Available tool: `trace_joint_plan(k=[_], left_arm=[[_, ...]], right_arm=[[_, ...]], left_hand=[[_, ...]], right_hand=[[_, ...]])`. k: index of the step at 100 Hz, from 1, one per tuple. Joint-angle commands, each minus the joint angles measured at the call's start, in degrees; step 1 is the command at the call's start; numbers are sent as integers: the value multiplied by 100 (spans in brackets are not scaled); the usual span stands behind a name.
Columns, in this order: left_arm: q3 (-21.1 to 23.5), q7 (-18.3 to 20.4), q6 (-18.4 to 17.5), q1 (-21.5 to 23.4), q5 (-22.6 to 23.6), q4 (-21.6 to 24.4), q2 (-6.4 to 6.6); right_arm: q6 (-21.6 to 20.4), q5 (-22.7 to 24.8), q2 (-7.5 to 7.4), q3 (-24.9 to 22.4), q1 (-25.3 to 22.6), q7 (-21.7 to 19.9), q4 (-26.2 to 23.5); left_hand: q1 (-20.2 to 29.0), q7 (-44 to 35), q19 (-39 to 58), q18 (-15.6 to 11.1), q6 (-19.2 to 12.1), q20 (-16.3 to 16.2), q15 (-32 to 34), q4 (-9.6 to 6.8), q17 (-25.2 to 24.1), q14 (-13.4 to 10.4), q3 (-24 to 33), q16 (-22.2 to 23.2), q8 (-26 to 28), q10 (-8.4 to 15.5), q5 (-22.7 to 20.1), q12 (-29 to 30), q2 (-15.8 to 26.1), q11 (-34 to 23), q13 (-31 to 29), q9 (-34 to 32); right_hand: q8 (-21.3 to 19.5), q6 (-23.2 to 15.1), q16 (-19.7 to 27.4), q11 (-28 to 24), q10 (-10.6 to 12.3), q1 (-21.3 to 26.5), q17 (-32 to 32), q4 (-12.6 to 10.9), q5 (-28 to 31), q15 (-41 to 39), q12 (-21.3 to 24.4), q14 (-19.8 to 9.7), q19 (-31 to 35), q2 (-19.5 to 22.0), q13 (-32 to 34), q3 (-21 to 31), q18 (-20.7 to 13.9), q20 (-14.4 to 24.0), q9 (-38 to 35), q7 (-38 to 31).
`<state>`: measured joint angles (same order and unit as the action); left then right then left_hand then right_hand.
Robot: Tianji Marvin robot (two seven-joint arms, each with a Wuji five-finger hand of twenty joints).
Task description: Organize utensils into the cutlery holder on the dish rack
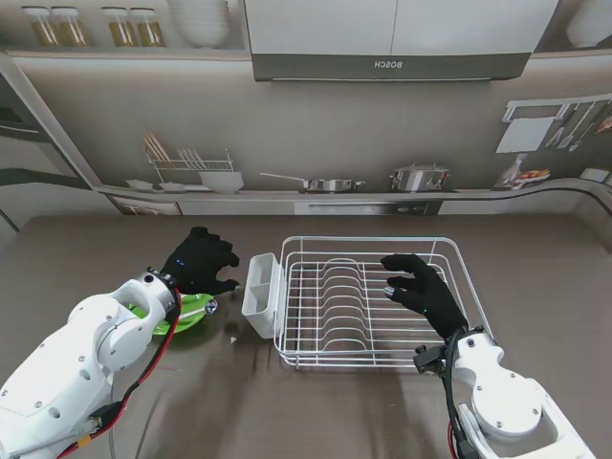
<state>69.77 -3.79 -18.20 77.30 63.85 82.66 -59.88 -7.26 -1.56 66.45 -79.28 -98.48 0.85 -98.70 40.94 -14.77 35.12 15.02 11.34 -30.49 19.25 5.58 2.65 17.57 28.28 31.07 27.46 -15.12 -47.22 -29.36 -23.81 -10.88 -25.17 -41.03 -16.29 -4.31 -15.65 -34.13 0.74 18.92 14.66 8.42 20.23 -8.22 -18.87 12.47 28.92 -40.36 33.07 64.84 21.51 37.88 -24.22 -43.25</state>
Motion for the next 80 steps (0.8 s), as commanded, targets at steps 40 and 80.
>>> trace_joint_plan(k=[40, 80], left_arm=[[384, 490, 133, 69, -223, -220, 114], [160, 836, 130, -374, -476, -812, 158]], right_arm=[[3, -12, 16, 21, -24, -97, 5], [31, -7, 18, 20, -13, -93, 12]], left_hand=[[271, 495, -351, -11, 387, -33, -115, -143, -72, -17, 387, -106, -527, -114, 451, 299, 0, 201, 24, 61], [219, 758, -643, -56, 458, 66, -257, -69, -123, -60, 519, -182, -834, -107, 923, 428, -107, 297, 188, 299]], right_hand=[[124, -29, -96, 3, 27, -96, -40, -149, -116, 2, 56, -79, -101, 71, 101, -98, -142, 132, -24, 35], [126, -35, -96, 3, 29, -98, -46, -150, -116, 5, 55, -74, -105, 84, 96, -103, -142, 132, -34, 37]])
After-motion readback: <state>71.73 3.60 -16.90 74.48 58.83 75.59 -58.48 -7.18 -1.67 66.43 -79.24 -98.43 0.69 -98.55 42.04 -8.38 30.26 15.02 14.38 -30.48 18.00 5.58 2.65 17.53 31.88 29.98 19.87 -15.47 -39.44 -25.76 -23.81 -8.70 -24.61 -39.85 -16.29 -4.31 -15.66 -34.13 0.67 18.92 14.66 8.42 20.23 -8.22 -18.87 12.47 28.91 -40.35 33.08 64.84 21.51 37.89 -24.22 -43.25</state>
